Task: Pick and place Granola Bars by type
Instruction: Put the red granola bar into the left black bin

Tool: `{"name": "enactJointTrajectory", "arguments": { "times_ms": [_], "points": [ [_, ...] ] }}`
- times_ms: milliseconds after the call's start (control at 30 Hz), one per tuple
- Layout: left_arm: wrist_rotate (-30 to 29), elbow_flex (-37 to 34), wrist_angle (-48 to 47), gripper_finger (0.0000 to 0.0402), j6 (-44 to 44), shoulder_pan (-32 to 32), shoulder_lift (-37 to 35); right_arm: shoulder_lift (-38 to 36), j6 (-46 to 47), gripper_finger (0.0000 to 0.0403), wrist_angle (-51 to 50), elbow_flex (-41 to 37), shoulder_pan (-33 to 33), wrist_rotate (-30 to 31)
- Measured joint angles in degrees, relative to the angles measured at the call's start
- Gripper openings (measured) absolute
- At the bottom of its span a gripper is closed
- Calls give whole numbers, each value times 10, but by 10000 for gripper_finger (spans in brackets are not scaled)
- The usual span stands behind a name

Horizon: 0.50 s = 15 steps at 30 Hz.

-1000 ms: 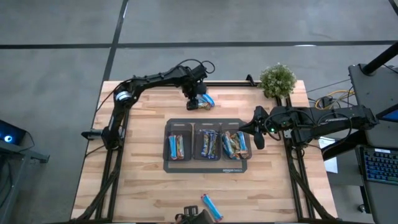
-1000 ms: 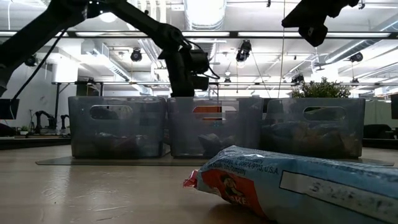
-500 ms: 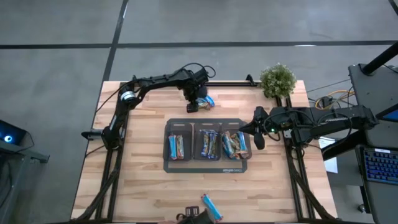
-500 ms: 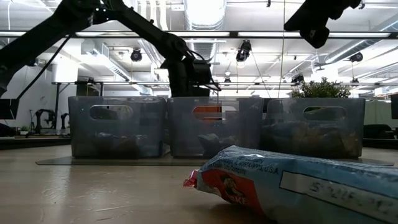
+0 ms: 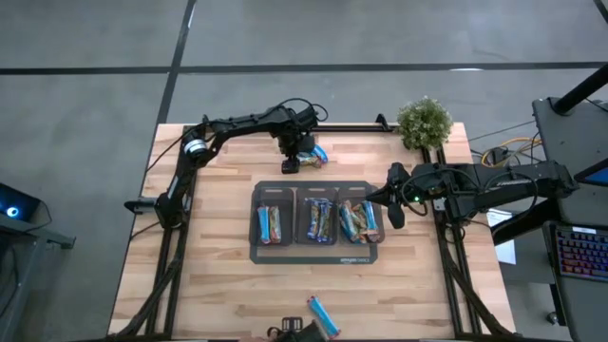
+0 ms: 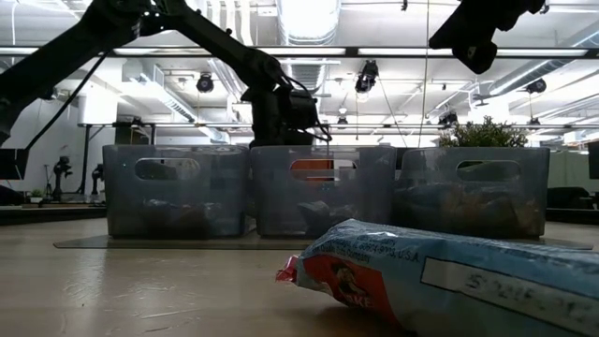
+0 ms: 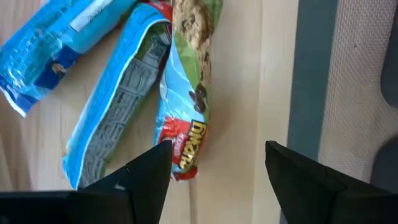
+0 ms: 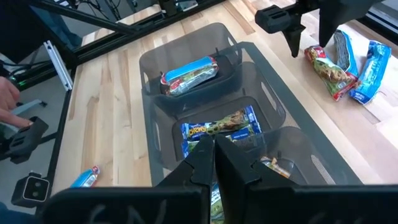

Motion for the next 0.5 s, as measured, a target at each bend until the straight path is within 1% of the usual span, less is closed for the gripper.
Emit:
{"name": "enactJointTrajectory", "arguments": {
  "times_ms": [200,267,400,500],
  "points": [
    [-2,-3,10,238,44,-1,0,0,0,8,0,0,0,0],
    [-18,-10,18,238,63,-1,0,0,0,8,0,0,0,0],
    [-28,-30,21,238,78,-2,0,0,0,8,0,0,0,0],
    [-57,-47,33,238,87,-4,0,0,0,8,0,0,0,0]
  ]
}}
